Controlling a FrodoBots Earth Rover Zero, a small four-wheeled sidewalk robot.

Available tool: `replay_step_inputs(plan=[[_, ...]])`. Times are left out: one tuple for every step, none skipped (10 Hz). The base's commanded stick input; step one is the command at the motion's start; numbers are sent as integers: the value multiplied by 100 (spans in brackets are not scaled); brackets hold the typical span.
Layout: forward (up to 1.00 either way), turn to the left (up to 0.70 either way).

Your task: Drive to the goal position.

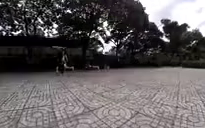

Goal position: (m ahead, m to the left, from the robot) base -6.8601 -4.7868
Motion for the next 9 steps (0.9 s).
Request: replay_step_inputs(plan=[[70, 0], [70, 0], [70, 0], [70, 0], [70, 0], [70, 0], [70, 0], [70, 0], [70, 0]])
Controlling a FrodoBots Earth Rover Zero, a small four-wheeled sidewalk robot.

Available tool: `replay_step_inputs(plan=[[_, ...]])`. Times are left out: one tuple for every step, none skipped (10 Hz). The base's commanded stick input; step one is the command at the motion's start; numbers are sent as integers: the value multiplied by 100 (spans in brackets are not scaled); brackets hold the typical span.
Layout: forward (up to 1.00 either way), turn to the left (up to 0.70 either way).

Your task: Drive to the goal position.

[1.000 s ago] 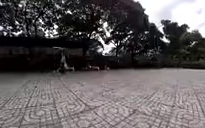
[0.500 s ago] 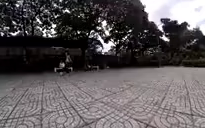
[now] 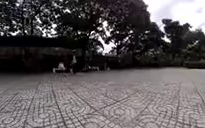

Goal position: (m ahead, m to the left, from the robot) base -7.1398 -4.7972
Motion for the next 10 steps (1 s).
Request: replay_step_inputs(plan=[[70, 0], [70, 0], [70, 0], [70, 0], [70, 0], [70, 0], [70, 0], [70, 0], [70, 0], [70, 0]])
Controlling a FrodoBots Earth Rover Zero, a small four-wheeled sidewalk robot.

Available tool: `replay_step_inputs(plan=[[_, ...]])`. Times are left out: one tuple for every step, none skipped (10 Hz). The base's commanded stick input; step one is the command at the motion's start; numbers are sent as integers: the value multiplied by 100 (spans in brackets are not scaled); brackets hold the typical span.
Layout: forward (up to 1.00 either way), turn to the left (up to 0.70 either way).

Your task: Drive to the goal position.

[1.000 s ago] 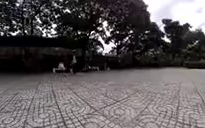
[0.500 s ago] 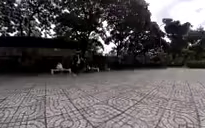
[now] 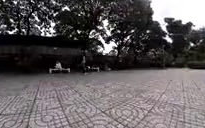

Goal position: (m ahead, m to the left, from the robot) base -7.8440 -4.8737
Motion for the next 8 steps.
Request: replay_step_inputs(plan=[[70, 0], [70, -13], [70, -27], [70, -15], [70, 0], [70, 0], [70, 0], [70, 0]])
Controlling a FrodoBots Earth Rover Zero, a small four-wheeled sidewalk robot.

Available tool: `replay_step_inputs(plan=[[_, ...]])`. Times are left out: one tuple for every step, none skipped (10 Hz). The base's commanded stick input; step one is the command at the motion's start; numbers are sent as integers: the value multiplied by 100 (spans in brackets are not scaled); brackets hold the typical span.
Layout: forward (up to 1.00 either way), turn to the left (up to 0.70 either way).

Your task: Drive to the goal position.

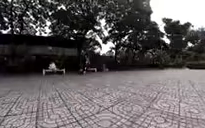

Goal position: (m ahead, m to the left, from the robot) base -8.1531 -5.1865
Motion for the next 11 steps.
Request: replay_step_inputs(plan=[[70, 0], [70, 0], [70, 0], [70, 0], [70, -14], [70, -27], [70, -27], [70, -27], [70, -27], [70, -27], [70, -17]])
